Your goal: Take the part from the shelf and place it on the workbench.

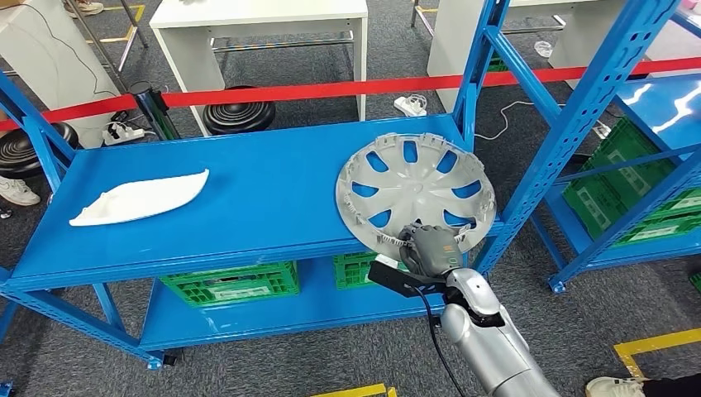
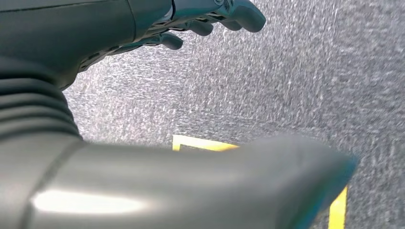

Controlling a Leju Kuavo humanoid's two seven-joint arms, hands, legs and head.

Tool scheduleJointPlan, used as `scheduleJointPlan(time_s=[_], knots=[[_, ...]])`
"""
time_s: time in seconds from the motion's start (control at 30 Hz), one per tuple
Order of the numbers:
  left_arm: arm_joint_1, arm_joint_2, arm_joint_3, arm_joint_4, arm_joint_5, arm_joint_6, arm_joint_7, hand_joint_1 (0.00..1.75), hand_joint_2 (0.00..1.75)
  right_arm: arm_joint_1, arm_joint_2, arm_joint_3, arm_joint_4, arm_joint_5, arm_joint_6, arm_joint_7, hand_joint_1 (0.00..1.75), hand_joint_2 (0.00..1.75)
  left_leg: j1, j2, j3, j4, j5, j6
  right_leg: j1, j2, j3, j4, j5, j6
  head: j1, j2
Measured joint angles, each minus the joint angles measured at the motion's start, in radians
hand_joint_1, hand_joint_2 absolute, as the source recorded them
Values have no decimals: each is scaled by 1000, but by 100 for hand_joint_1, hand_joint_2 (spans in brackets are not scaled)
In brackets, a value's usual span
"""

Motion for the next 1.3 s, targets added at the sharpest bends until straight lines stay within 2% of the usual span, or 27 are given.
scheduleJointPlan(time_s=[0.13, 0.33, 0.53, 0.73, 1.0, 1.3], knots=[[-5, -2, 2, 0, 13, 18, -6, 0, 175, 1, 0, 0, -2, 9, -2, 0, 175, 175, 0, 0, 0, 0, 0, 0, 0, 0, 0, 0, 0, 0, 0, 0], [-8, -2, 1, 0, -17, -10, 25, 0, 175, 5, 0, -2, -11, 8, -25, -16, 175, 175, 0, 0, 0, 0, 0, 0, 0, 0, 0, 0, 0, 0, 0, 0], [-7, -4, -6, 0, -59, -38, 45, 0, 175, 7, 0, -38, -8, -84, -74, -125, 175, 175, 0, 0, -1, 0, 0, 0, 0, 0, 0, 0, 0, 0, 0, 0], [-8, -5, -15, 0, -63, -49, 41, 0, 175, 5, 1, -68, 3, -93, -123, -158, 175, 175, 0, 0, -2, 0, 0, 0, 0, 0, 0, 0, 0, 0, 0, 0], [-13, -4, -18, 0, -58, -34, 23, 0, 175, -25, 3, -82, 4, -67, -131, -175, 175, 175, 0, 0, -2, 0, 0, 0, -1, 0, -1, 0, 0, 0, 0, 0], [-14, -4, -18, -3, -53, 33, -9, 0, 175, -60, 3, -83, 10, -42, -159, -189, 175, 175, 0, 0, -3, 0, 0, 0, -1, 0, -1, 0, 0, 0, 0, 0]])
